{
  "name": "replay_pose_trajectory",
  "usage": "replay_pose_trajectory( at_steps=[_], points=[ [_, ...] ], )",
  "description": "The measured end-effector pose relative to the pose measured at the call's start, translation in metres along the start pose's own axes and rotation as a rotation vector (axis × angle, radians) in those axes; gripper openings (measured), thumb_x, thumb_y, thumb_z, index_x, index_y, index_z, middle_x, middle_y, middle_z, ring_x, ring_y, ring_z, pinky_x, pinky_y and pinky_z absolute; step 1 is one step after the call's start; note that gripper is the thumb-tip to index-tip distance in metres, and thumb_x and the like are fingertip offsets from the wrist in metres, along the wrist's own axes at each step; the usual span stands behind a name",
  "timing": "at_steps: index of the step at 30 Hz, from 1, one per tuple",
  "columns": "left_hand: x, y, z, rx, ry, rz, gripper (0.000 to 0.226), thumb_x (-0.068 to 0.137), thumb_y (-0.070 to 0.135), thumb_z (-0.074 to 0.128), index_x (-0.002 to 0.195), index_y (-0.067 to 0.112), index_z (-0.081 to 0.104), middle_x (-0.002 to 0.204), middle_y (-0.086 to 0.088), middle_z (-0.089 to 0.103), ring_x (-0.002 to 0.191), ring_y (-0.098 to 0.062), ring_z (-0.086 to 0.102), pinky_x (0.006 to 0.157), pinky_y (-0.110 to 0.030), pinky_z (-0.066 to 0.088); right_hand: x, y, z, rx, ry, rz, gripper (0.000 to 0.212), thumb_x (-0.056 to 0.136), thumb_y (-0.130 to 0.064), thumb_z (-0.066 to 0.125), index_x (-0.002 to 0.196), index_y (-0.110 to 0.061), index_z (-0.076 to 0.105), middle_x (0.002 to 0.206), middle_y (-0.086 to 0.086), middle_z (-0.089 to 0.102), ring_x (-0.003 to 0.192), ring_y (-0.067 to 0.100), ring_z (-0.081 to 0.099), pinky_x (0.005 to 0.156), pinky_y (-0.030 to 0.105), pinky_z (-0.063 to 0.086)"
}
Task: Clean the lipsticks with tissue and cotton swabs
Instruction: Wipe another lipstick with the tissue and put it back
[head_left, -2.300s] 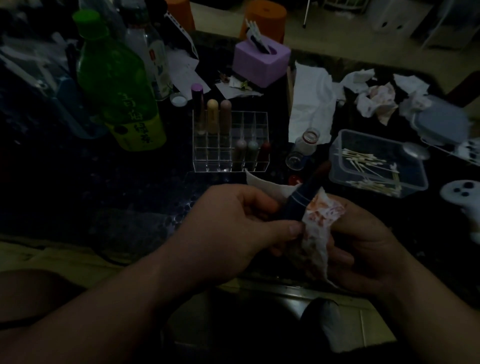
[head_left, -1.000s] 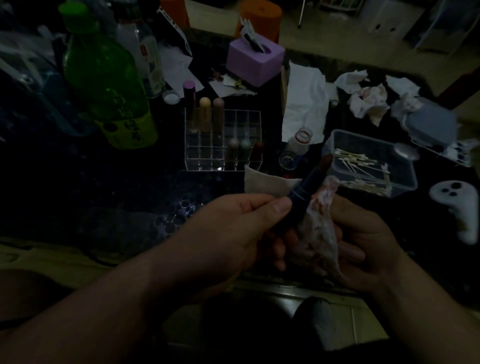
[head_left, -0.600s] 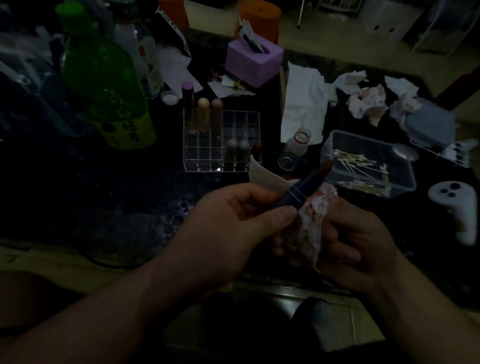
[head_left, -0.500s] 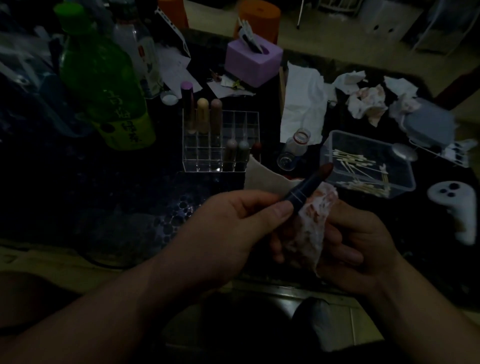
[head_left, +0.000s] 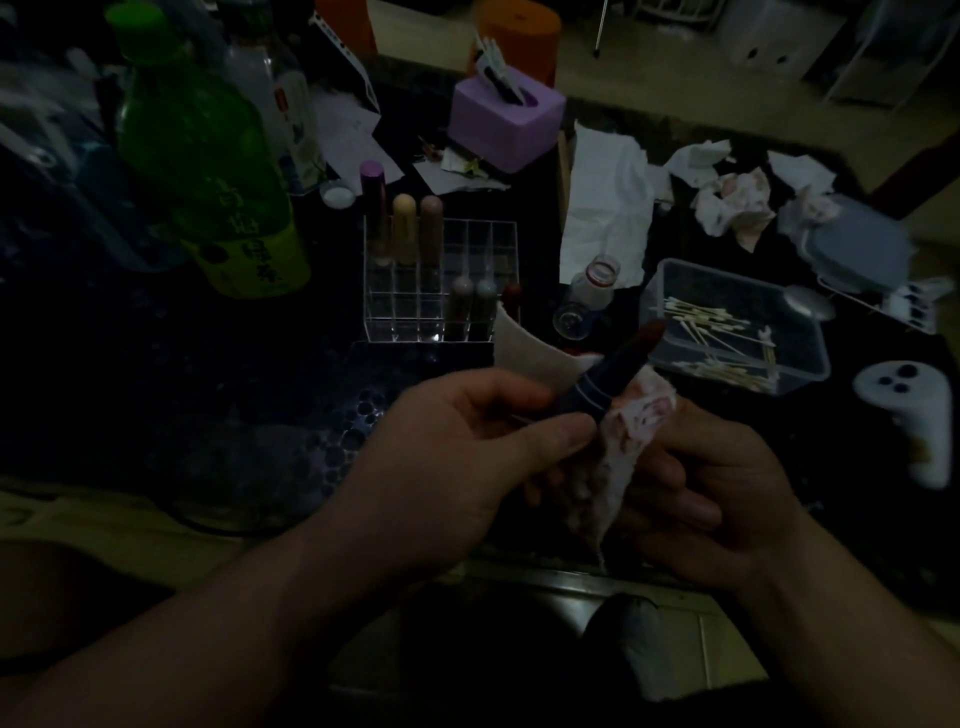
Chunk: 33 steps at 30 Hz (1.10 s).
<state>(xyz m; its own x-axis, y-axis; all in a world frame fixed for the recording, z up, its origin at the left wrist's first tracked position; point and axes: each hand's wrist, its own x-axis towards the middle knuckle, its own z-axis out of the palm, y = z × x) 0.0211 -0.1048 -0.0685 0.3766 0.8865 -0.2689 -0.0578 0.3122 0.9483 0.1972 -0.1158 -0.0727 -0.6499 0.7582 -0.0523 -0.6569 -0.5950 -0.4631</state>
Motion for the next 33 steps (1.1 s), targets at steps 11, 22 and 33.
replay_pose_trajectory(
  at_steps=[11,22,33],
  points=[
    [0.002,-0.002,0.006,-0.168,-0.031,-0.013,0.043,0.063,0.013,0.076,0.104,0.003,0.064,0.085,-0.013,0.075,0.066,-0.02,0.07,0.057,-0.025,0.054,-0.005,-0.003,-0.006,-0.05,0.063,0.037,0.032,0.102,-0.008,0.041,0.082,0.001,0.065,0.055,0.005,0.059,0.037,0.012,0.032,0.06,0.021,0.04],
    [0.006,-0.005,-0.004,0.005,-0.231,0.018,0.017,0.093,0.03,0.063,0.096,0.021,0.077,0.075,-0.01,0.067,0.067,-0.017,0.061,0.066,-0.029,0.05,-0.003,-0.007,-0.012,0.069,0.088,0.108,0.044,0.106,-0.017,0.03,0.085,0.001,0.065,0.069,0.011,0.069,0.043,0.012,0.034,0.05,0.022,0.033],
    [0.005,0.017,-0.027,0.057,-0.094,0.174,0.015,0.082,0.026,0.073,0.096,0.028,0.079,0.12,0.013,0.071,0.11,0.0,0.066,0.083,-0.011,0.051,-0.009,-0.018,-0.011,0.208,0.126,0.179,0.049,0.103,-0.019,0.034,0.078,0.007,0.066,0.059,0.005,0.044,0.036,0.006,0.018,0.043,0.016,0.015]
  ],
)
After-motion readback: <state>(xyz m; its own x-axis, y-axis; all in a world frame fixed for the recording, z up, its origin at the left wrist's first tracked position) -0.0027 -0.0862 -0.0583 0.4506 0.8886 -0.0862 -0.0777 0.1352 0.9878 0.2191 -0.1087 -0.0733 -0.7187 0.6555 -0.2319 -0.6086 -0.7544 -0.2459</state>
